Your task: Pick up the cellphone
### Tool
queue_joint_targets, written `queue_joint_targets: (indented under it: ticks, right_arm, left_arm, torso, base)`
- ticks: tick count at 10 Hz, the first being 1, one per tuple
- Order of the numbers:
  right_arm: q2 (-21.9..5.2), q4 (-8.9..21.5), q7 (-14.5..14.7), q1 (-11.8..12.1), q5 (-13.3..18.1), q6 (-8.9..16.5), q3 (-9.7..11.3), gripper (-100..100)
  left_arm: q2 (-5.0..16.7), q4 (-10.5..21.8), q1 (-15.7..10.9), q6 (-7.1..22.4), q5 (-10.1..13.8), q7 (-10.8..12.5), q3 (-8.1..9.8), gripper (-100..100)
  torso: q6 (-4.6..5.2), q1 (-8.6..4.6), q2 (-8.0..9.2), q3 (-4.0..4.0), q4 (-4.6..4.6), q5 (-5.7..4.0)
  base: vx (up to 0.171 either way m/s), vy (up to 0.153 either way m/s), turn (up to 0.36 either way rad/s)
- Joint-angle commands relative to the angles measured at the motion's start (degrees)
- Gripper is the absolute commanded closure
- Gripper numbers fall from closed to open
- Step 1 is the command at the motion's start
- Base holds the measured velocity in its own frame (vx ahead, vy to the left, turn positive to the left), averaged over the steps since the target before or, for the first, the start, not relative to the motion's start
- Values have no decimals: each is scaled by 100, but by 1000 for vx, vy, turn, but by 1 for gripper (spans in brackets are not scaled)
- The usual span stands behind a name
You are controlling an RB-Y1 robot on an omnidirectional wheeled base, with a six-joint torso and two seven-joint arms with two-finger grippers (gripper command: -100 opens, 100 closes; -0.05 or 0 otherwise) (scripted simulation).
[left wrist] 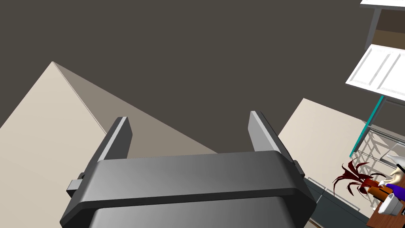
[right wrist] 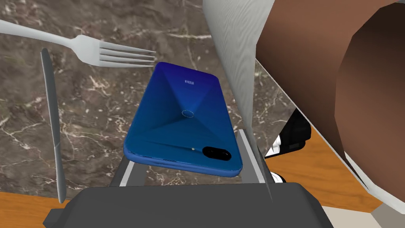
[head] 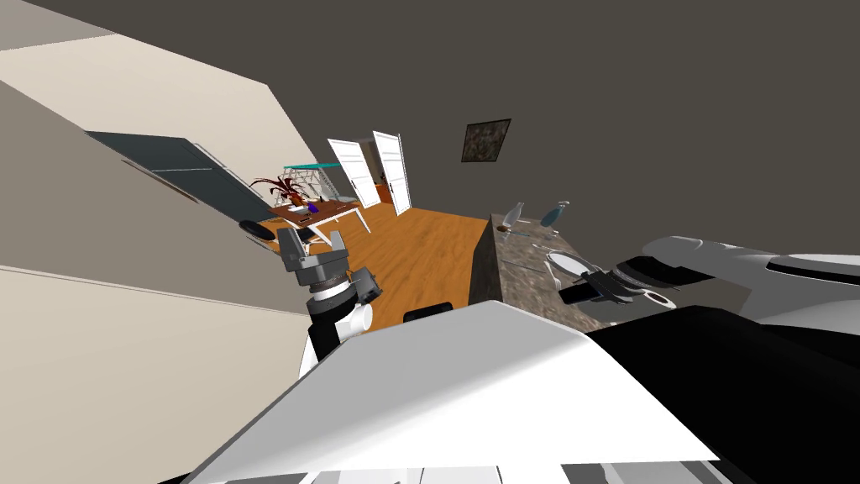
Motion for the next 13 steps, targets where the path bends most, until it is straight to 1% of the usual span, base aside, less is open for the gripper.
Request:
queue_joint_targets:
  ticks: [1, 3, 4, 5, 10, 11, 13]
  right_arm:
    - [0, 0, 0, 0, 0, 0, 0, 100]
    - [-1, -3, 7, 0, 3, 0, 2, 100]
    - [-1, -5, 11, 1, 4, 0, 3, 0]
    - [-109, -195, -160, 11, -74, 59, 50, 100]
    - [-524, -896, -650, 171, -387, 244, 192, 100]
    - [-524, -896, -650, 171, -387, 244, 192, 100]
    - [-690, -1176, -846, 235, -512, 318, 249, 100]
  left_arm:
    - [0, 0, 0, 0, 0, 0, 0, 0]
    - [0, 0, 0, 0, 0, 0, 0, 0]
    - [0, 0, 0, 0, 0, 0, 0, 0]
    - [0, 0, 0, 0, 0, 0, 0, 0]
    - [0, 0, -1, 0, 0, 0, 0, 0]
    - [0, 0, 0, 0, 0, 0, 0, 0]
    - [0, 0, 0, 0, 0, 0, 0, 0]
  torso:
    - [0, 0, 0, 0, 0, 0]
    - [3, -2, 2, 2, 2, -1]
    - [5, -3, 3, 2, 2, -1]
    - [5, -3, 3, 3, 3, -1]
    - [12, -13, 23, 16, 9, -2]
    - [13, -9, 21, 15, 9, -2]
    - [14, -7, 13, 10, 7, 0]
  base:
    - [0, 0, 0]
    - [0, 0, 0]
    - [0, 0, 0]
    - [-32, -11, -10]
    - [-51, -27, 1]
    - [-24, -8, 2]
    - [-27, -18, -3]
